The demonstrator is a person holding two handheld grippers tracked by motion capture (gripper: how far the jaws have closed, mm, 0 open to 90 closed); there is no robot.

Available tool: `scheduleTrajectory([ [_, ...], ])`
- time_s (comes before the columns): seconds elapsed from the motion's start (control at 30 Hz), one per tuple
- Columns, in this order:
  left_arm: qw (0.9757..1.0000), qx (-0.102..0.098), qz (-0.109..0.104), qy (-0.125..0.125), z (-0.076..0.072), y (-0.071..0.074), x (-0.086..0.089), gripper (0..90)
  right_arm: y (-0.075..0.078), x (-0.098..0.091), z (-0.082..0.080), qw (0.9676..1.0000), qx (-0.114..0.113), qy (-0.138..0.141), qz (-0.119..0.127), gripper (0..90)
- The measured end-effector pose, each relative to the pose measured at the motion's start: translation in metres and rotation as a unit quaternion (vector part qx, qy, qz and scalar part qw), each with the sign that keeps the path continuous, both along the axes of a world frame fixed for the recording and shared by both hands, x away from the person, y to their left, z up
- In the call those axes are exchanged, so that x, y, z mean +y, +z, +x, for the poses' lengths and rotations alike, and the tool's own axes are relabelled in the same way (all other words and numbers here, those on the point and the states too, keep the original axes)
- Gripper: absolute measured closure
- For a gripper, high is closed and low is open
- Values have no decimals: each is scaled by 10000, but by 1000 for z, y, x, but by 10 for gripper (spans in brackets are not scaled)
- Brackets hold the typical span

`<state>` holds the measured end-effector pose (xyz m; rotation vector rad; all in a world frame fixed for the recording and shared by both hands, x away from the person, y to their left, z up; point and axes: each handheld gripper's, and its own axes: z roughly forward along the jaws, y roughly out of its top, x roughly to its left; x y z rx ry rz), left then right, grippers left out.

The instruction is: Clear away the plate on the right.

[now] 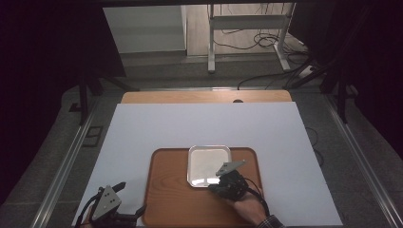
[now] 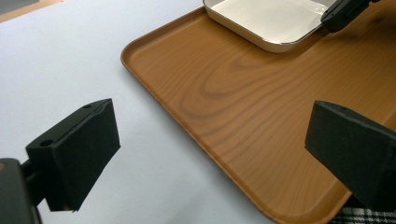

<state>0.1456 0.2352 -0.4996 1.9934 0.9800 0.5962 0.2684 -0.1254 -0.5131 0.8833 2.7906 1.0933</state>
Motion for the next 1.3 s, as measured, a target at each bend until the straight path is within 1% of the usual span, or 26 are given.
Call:
scheduleTrajectory([
  [0.1,10000,-2,2,-2,0,0,0,27,1,-1,0,9999,83,-26,90,892],
  [0.17,10000,0,1,-1,0,0,0,27,4,-3,0,9998,66,-66,158,892],
  [0.3,10000,-8,7,-6,0,0,0,27,5,-5,0,9997,82,-91,187,889],
  [0.43,10000,-12,12,-11,0,0,0,27,8,-6,-1,9996,58,-146,248,856],
  [0.5,10000,-12,12,-11,0,0,0,27,11,-8,-1,9994,16,-176,306,822],
  [0.63,10000,-12,5,-8,0,0,0,27,12,-10,-1,9992,11,-224,328,797],
  [0.7,10000,-13,8,-12,0,0,0,27,13,-12,-1,9991,29,-260,345,762],
  [0.73,10000,-12,9,-12,0,0,0,27,13,-12,-1,9991,29,-260,345,762],
  [0.77,10000,-12,12,-13,0,0,0,27,13,-12,-1,9991,23,-278,325,735],
  [0.83,10000,-13,14,-15,0,0,0,27,14,-12,-1,9991,28,-283,323,726],
  [1.0,10000,-17,28,-21,0,0,-1,27,14,-14,-1,9988,70,-354,317,656],
  [1.1,10000,-16,34,-26,0,0,-1,27,15,-16,-1,9987,49,-390,313,634],
  [1.13,10000,-18,35,-27,0,0,-1,27,17,-18,0,9986,36,-418,336,609],
  [1.17,10000,-20,33,-27,-1,0,-1,27,17,-18,0,9986,36,-418,336,609],
  [1.3,10000,-22,24,-26,-1,0,-1,27,19,-21,1,9982,6,-472,365,561],
])
